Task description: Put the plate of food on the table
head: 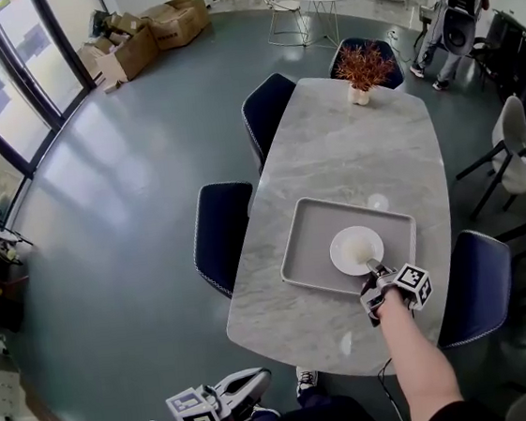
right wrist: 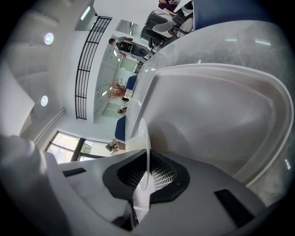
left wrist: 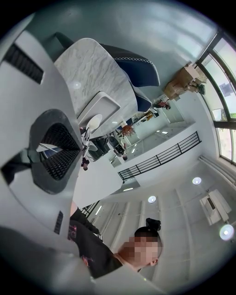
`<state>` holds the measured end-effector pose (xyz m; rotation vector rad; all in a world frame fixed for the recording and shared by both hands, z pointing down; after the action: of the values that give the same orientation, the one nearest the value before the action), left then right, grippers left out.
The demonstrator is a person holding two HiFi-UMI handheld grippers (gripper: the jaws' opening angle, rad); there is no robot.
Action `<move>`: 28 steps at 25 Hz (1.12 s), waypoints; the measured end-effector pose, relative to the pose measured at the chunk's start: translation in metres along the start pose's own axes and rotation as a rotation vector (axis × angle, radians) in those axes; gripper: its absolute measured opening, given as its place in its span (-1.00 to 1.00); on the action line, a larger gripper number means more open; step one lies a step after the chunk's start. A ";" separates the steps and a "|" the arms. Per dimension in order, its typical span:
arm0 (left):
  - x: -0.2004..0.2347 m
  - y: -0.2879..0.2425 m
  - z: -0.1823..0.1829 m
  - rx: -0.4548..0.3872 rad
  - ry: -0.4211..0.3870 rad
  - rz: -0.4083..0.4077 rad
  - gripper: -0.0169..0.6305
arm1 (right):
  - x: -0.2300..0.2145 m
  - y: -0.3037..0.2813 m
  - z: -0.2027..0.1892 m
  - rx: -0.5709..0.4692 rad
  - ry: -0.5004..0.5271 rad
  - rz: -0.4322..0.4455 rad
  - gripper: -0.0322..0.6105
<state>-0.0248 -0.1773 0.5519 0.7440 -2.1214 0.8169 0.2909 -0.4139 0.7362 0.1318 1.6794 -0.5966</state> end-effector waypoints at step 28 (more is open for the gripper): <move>-0.002 0.006 -0.005 -0.023 0.023 -0.020 -0.93 | -0.009 -0.011 -0.004 0.180 0.191 -0.279 -0.69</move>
<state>-0.0253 -0.1691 0.5512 0.7394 -2.0963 0.7848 0.2854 -0.4192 0.7486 0.0857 1.8418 -0.9706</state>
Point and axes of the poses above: the fingertips, and each gripper's own axes: y backward along the fingers, x to its left, z out of its top, the point moved 2 cm from there along y, backward along the fingers, and after that the axes turned 12 degrees about z, right-handed, at the moved point
